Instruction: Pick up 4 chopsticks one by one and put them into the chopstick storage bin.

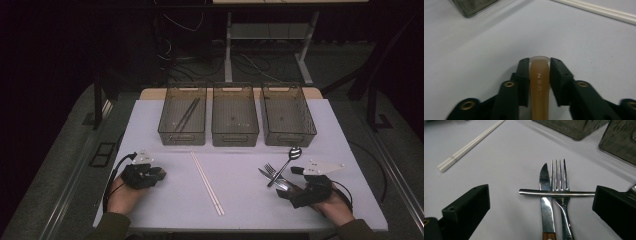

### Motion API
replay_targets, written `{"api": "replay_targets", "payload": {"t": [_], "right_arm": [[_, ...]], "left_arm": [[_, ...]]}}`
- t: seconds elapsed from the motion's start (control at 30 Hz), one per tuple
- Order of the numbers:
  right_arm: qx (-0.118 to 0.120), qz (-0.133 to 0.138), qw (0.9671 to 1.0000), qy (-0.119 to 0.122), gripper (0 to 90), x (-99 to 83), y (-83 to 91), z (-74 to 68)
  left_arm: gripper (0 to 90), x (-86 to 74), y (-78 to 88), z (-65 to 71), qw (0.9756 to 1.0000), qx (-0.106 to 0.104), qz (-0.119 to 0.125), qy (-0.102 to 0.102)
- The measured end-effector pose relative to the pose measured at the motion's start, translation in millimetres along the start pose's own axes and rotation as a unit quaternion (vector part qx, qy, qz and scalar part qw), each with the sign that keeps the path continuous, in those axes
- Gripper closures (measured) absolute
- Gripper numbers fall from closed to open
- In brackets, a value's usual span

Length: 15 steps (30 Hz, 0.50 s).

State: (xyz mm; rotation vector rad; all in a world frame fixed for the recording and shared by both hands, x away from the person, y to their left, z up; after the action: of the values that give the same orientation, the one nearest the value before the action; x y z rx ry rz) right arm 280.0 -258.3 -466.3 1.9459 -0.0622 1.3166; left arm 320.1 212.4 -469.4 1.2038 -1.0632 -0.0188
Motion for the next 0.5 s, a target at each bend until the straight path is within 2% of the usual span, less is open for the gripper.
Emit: {"api": "replay_targets", "payload": {"t": [0.1, 0.17, 0.3, 0.5], "right_arm": [[0.000, 0.000, 1.0000, 0.000, 1.5, 0.0, 0.1, -0.1], [0.000, 0.000, 1.0000, 0.000, 1.4, 0.0, 0.0, 0.2], [-0.001, 0.000, 1.0000, 0.001, 1.5, 0.0, -0.6, 0.4], [-0.001, 0.000, 1.0000, 0.001, 1.5, -0.1, -0.4, 0.6]], "left_arm": [[53.1, 3.7, 5.2, 0.0, 0.9998, 0.006, 0.019, 0.007], [49.8, 8.5, 10.2, 2.9, 0.9993, 0.012, 0.035, 0.007], [49.3, 20.0, 15.2, 17.9, 0.9983, 0.001, 0.057, -0.012], [69.2, 31.4, 10.1, 51.2, 0.9965, -0.050, 0.051, -0.044]]}}
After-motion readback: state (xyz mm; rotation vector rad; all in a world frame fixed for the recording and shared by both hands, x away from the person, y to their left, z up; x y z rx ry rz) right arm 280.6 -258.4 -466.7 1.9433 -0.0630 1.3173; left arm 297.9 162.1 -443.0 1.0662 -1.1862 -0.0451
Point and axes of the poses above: each handheld gripper's, and its own axes: y roughly backward along the jaws, x roughly out of its top, z roughly to its right, the point moved 4 cm from there along -y, roughly forward along the jaws, and after that the axes turned 3 degrees about x, right-handed, at the moved point
